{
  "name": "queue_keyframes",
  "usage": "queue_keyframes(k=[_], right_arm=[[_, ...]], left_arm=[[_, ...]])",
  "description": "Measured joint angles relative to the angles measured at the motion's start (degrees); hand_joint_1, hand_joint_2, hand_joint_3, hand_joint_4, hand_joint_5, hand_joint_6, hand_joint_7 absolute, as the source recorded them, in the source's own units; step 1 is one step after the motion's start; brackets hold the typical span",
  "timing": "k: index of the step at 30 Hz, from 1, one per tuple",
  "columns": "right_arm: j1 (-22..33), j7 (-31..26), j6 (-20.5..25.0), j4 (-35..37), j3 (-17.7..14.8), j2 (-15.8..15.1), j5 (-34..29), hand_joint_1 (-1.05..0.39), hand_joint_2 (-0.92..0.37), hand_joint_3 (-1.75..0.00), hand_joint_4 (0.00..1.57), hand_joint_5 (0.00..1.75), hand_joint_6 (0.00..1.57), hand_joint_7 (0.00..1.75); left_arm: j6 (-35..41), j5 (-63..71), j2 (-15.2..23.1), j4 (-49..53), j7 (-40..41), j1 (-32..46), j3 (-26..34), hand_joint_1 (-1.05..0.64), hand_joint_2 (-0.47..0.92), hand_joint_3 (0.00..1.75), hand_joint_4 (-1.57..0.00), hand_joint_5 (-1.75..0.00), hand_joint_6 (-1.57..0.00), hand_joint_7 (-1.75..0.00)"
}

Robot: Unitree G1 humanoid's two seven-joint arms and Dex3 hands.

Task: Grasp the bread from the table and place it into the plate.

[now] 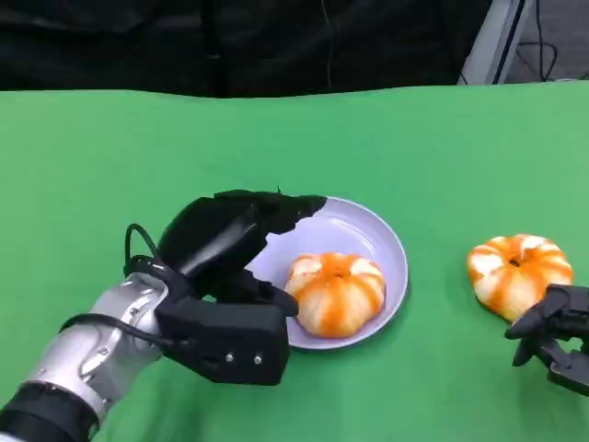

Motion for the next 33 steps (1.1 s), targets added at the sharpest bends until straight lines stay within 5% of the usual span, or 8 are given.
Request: queue_keyframes(k=[22, 33], right_arm=[[-0.2, -0.4, -0.3, 0.8, 0.2, 0.0, -0.3, 0.07, -0.82, -0.64, 0.87, 1.37, 0.95, 0.94], [-0.3, -0.3, -0.3, 1.2, 0.3, 0.0, -0.2, 0.07, -0.84, -0.61, 0.87, 1.37, 0.95, 0.93]], left_arm=[[-7.3, -11.5, 2.1, -5.9, 1.9, 12.9, 11.8, -0.79, 0.92, 0.05, -0.52, -0.04, -0.48, -0.03], [-18.7, -15.9, 0.9, 0.8, 3.8, 14.0, 16.5, -0.71, 0.92, 0.06, -0.63, -0.03, -0.57, -0.03]])
